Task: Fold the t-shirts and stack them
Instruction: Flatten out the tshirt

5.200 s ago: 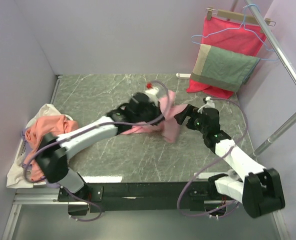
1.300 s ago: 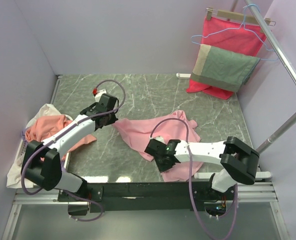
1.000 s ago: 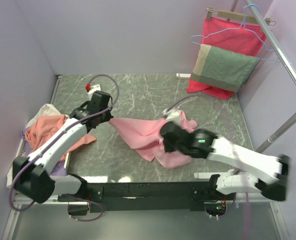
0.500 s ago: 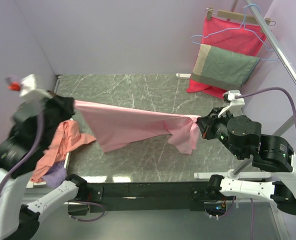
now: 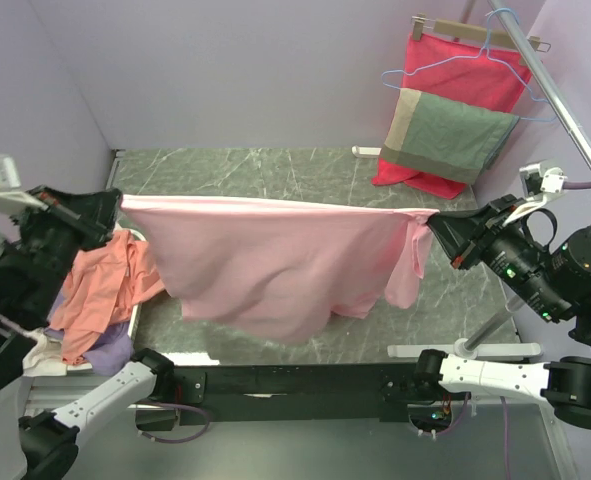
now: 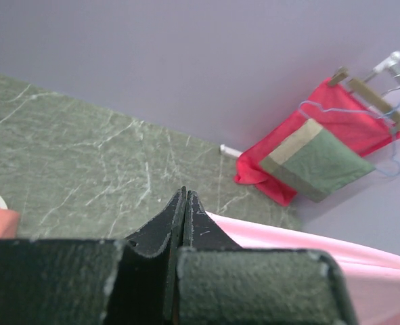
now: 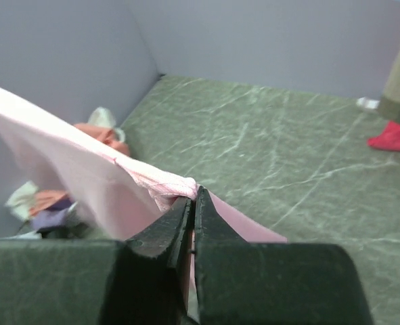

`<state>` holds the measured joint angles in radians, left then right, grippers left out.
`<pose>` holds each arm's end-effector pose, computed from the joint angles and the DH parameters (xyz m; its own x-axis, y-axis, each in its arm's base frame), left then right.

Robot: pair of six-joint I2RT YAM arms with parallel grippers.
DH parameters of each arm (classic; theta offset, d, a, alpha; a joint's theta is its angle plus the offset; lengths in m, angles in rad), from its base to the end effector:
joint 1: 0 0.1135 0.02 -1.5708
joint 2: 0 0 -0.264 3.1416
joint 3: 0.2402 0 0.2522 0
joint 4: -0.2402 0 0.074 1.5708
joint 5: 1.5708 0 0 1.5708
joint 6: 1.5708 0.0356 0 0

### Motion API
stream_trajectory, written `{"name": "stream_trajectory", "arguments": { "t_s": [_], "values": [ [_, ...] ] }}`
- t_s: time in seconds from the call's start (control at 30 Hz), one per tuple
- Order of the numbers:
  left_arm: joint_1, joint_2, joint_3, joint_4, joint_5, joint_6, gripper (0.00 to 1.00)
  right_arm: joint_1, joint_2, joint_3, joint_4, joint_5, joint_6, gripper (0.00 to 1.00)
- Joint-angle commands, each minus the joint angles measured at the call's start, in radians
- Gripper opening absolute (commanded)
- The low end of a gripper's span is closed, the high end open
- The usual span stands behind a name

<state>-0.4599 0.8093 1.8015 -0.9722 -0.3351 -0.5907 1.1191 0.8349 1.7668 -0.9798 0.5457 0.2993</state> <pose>0.0313 -0.0025 0.5446 -0.0545 -0.5600 -0.8267 0.1134 0.8191 -0.5623 0.0363 0.0324 0.5366 -0.1800 0.2064 -0.9618 -0.5125 0.8149 0.2708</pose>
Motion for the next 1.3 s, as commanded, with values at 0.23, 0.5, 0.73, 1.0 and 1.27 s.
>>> {"name": "stream_trajectory", "arguments": {
  "t_s": [0.23,0.5,0.73,1.0,1.27],
  "values": [
    [0.004,0.209,-0.286,0.097,-0.206,-0.026,0.01,-0.26,0.141,-0.328,0.249,0.245,-0.158,0.1],
    [0.092,0.439,-0.513,0.371,-0.234,-0.044,0.01,-0.636,0.422,-0.509,0.512,-0.107,-0.166,0.0],
    [0.174,0.729,-0.455,0.555,-0.225,0.023,0.01,-0.765,0.789,-0.313,0.543,-0.266,-0.192,0.0],
    [0.23,1.144,-0.162,0.659,-0.268,0.118,0.01,-0.863,1.324,0.312,0.458,-0.384,-0.209,0.16],
    [0.34,1.318,0.077,0.584,-0.354,0.089,0.97,-0.871,1.467,0.508,0.487,-0.279,-0.236,1.0]
  ]
}}
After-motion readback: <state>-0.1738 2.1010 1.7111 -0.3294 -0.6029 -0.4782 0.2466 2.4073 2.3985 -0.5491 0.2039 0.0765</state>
